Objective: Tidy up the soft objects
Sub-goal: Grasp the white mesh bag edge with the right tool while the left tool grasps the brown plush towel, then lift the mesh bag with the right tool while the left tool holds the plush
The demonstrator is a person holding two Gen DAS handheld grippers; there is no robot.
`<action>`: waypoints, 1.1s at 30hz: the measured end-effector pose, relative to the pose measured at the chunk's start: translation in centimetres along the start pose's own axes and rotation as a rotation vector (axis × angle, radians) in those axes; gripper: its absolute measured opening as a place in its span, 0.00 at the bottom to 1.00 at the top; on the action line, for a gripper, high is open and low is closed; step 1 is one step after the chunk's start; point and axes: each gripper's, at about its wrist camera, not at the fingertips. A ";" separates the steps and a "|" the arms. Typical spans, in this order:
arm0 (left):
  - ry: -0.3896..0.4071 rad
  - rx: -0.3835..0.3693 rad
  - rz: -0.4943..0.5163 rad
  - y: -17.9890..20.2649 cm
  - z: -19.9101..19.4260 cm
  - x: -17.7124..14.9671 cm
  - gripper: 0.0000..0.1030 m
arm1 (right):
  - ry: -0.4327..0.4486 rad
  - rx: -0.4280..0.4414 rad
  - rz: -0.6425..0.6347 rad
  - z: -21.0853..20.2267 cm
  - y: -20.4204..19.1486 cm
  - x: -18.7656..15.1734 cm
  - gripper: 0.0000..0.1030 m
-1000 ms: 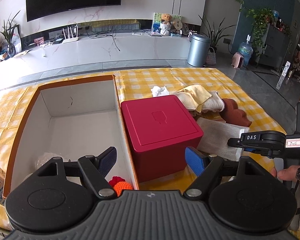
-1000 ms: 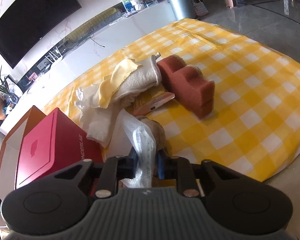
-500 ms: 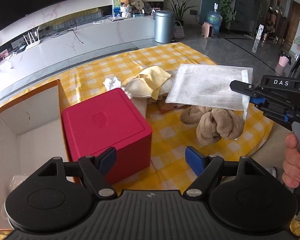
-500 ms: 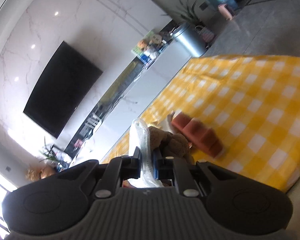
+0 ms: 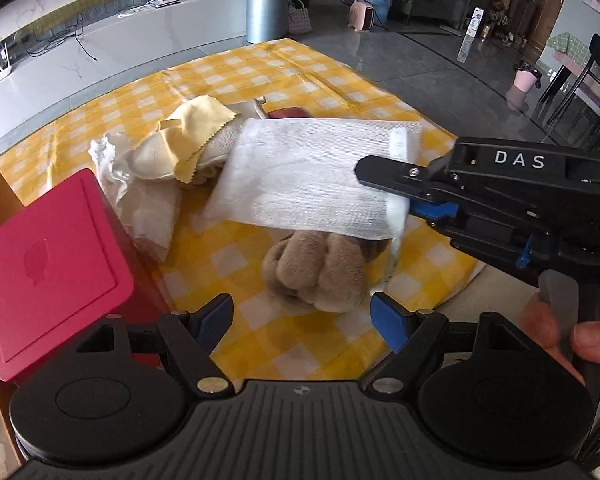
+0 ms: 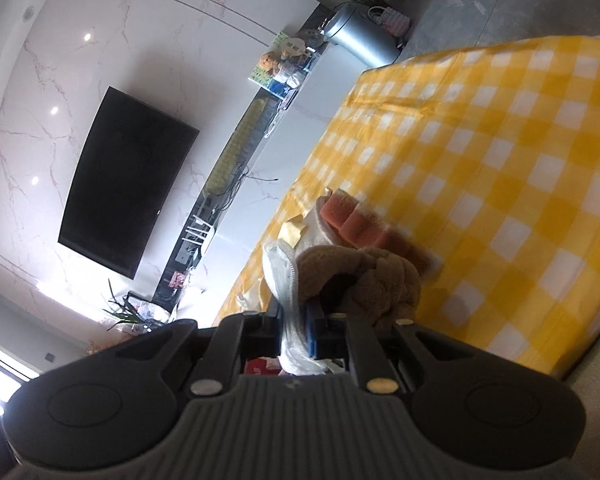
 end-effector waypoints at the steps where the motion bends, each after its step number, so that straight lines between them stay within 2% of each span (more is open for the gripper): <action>1: 0.008 0.004 0.004 0.1 0.1 0.0 0.89 | -0.015 0.005 0.001 0.3 0.0 0.0 0.09; 4: 0.047 0.060 0.055 0.9 0.2 -0.3 0.90 | -0.073 0.005 0.011 1.5 -0.1 -0.1 0.09; 7: 0.052 0.131 0.141 1.6 1.3 -0.5 0.90 | -0.132 0.042 0.026 2.5 0.0 -0.1 0.09; 8: 0.038 0.157 0.161 1.8 1.9 -0.6 0.85 | -0.145 0.049 0.026 2.8 -0.1 -0.1 0.09; 9: 0.034 0.178 0.172 1.9 2.3 -0.7 0.62 | -0.155 0.054 0.024 3.0 -0.2 -0.2 0.09; 10: 0.038 0.181 0.188 1.9 2.6 -0.8 0.47 | -0.167 0.053 0.018 3.2 -0.2 -0.2 0.09; 12: 0.060 0.189 0.208 1.8 2.6 -1.4 0.36 | -0.171 0.044 0.007 3.4 -0.3 -0.3 0.09; 15: 0.063 0.181 0.222 1.4 2.0 -2.2 0.32 | -0.165 0.043 0.012 3.3 -0.3 -0.3 0.09; 22: 0.064 0.195 0.267 1.0 0.9 -3.4 0.31 | -0.127 0.043 0.053 2.5 0.2 -0.2 0.10; 25: 0.048 0.182 0.255 0.6 1.0 -3.5 0.31 | -0.112 0.055 0.070 2.1 0.3 -0.2 0.11; 28: 0.008 0.142 0.216 -0.4 1.6 -3.6 0.31 | -0.055 0.028 0.078 1.3 0.4 -0.1 0.11; 33: -0.009 0.128 0.210 -1.1 2.2 -4.1 0.32 | -0.052 0.026 0.102 1.0 1.0 0.1 0.11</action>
Point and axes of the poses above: each gripper's, at about its wrist camera, not at the fingertips, and z roughly the way its jaws point, y to its right, x to its top, and after that the axes turned 11 degrees about -y, right-handed
